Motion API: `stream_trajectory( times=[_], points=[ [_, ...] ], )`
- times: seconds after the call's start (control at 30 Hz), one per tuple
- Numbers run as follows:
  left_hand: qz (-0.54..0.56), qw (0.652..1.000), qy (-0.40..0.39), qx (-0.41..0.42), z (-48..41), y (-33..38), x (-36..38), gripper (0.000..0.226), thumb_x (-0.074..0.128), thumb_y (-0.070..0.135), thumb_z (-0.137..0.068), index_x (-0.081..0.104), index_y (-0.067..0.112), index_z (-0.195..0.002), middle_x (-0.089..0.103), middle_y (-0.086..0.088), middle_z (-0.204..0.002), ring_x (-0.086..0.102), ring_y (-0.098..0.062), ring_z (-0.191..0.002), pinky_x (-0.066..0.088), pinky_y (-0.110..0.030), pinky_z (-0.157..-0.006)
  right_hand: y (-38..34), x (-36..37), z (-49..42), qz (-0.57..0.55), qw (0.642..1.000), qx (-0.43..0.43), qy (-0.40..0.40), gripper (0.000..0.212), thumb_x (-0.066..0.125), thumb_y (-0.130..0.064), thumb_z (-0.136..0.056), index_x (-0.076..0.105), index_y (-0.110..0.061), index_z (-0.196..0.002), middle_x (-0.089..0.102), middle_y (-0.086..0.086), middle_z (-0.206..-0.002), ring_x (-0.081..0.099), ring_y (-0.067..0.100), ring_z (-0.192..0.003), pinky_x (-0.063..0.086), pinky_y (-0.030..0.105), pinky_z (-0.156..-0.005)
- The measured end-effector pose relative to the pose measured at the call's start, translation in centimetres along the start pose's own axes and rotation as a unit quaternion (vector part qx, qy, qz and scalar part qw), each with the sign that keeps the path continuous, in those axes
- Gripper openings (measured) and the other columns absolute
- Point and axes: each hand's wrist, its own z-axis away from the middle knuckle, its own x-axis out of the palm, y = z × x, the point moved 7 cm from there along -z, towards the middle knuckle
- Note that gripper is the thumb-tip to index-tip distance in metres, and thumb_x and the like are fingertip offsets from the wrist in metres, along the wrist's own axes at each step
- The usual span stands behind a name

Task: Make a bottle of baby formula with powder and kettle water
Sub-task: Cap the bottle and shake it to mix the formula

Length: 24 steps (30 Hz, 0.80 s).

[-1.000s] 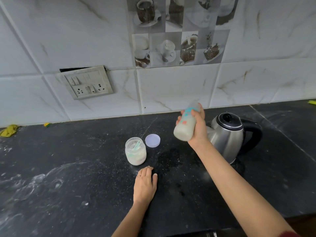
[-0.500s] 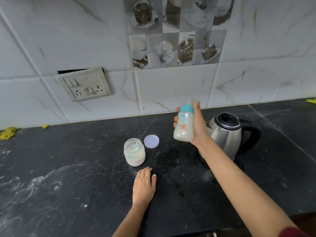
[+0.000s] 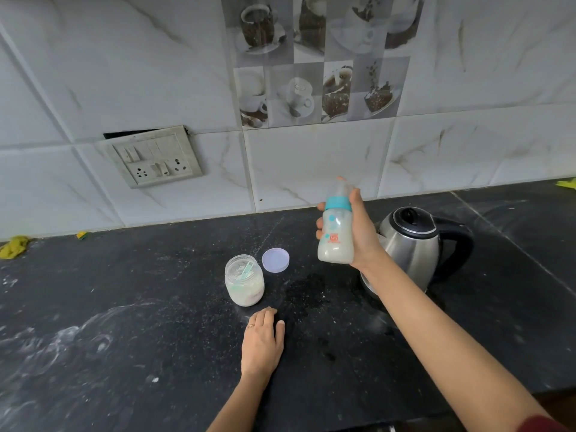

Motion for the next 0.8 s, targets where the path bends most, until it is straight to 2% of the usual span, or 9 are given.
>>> stream_trajectory(
  times=[0.1, 0.17, 0.23, 0.27, 0.37, 0.43, 0.53, 0.67, 0.8],
  points=[
    [-0.002, 1.000, -0.005, -0.002, -0.1, 0.0, 0.2, 0.024, 0.052, 0.026, -0.095, 0.060, 0.012, -0.113, 0.062, -0.001, -0.118, 0.053, -0.019, -0.110, 0.045, -0.033, -0.094, -1.5, -0.3, -0.6, -0.076, 0.997, -0.026, 0.021, 0.059, 0.043, -0.064, -0.092, 0.048, -0.011, -0.119, 0.061, 0.006, -0.078, 0.056, 0.019, -0.053, 0.050, 0.027, -0.052],
    [-0.001, 1.000, -0.005, -0.002, 0.0, -0.1, 0.2, 0.024, 0.051, 0.026, -0.095, 0.059, 0.013, -0.113, 0.061, -0.001, -0.118, 0.052, -0.019, -0.110, 0.045, -0.033, -0.095, -1.2, -0.2, -0.4, -0.068, 0.997, -0.012, 0.020, 0.061, 0.043, -0.064, -0.092, 0.053, -0.008, -0.114, 0.060, 0.005, -0.079, 0.056, 0.018, -0.055, 0.049, 0.027, -0.053],
    [0.000, 1.000, -0.004, -0.002, 0.0, -0.2, 0.2, 0.025, 0.050, 0.027, -0.095, 0.059, 0.013, -0.113, 0.061, 0.000, -0.119, 0.052, -0.018, -0.110, 0.044, -0.032, -0.095, -0.3, -0.1, -0.1, -0.020, 1.000, -0.001, 0.016, 0.073, 0.048, -0.066, -0.087, 0.052, -0.005, -0.126, 0.060, 0.006, -0.082, 0.057, 0.018, -0.058, 0.050, 0.028, -0.054],
    [0.000, 1.000, -0.003, -0.002, 0.0, -0.2, 0.2, 0.025, 0.050, 0.027, -0.095, 0.059, 0.013, -0.113, 0.061, 0.000, -0.118, 0.052, -0.018, -0.110, 0.044, -0.032, -0.095, -0.3, 0.1, 0.0, -0.017, 1.000, 0.000, 0.013, 0.074, 0.049, -0.067, -0.086, 0.053, -0.005, -0.125, 0.059, 0.006, -0.081, 0.057, 0.018, -0.057, 0.050, 0.028, -0.054],
    [0.000, 1.000, -0.005, -0.003, -0.1, -0.1, 0.2, 0.024, 0.051, 0.026, -0.095, 0.060, 0.012, -0.113, 0.062, -0.001, -0.117, 0.053, -0.019, -0.109, 0.045, -0.033, -0.095, -1.2, -0.1, -0.3, -0.113, 0.993, -0.011, 0.023, 0.057, 0.041, -0.064, -0.093, 0.058, -0.010, -0.095, 0.060, 0.004, -0.077, 0.055, 0.016, -0.054, 0.049, 0.024, -0.052],
    [0.000, 1.000, -0.005, -0.003, 0.0, -0.2, 0.3, 0.024, 0.051, 0.026, -0.095, 0.059, 0.012, -0.113, 0.061, -0.001, -0.118, 0.052, -0.019, -0.110, 0.044, -0.033, -0.095, -0.8, 0.0, 0.0, -0.093, 0.995, 0.010, 0.022, 0.062, 0.039, -0.066, -0.093, 0.058, -0.008, -0.102, 0.060, 0.003, -0.075, 0.055, 0.017, -0.054, 0.049, 0.025, -0.052],
    [0.006, 1.000, -0.001, -0.004, 0.0, -0.2, 0.2, 0.024, 0.052, 0.026, -0.095, 0.060, 0.013, -0.113, 0.061, -0.001, -0.118, 0.052, -0.018, -0.110, 0.044, -0.032, -0.095, 0.5, -0.2, 0.2, -0.012, 1.000, 0.023, 0.009, 0.081, 0.038, -0.071, -0.089, 0.043, -0.008, -0.139, 0.060, 0.005, -0.073, 0.057, 0.019, -0.056, 0.049, 0.027, -0.052],
    [0.003, 1.000, -0.008, -0.006, 0.0, -0.2, 0.2, 0.025, 0.049, 0.028, -0.095, 0.059, 0.014, -0.114, 0.060, 0.000, -0.119, 0.051, -0.017, -0.112, 0.043, -0.032, -0.096, -1.4, 0.0, 0.2, -0.100, 0.994, -0.045, -0.021, 0.055, 0.034, -0.068, -0.091, 0.040, -0.043, -0.140, 0.062, 0.004, -0.090, 0.054, 0.021, -0.059, 0.049, 0.029, -0.055],
    [0.003, 1.000, -0.008, -0.007, 0.1, -0.3, 0.2, 0.027, 0.048, 0.029, -0.096, 0.058, 0.014, -0.115, 0.060, 0.001, -0.121, 0.050, -0.017, -0.113, 0.043, -0.031, -0.097, -0.8, 0.5, 0.4, -0.016, 0.998, -0.031, -0.055, 0.054, 0.029, -0.065, -0.094, 0.037, -0.042, -0.143, 0.064, 0.006, -0.100, 0.056, 0.022, -0.059, 0.050, 0.031, -0.055]
  ],
)
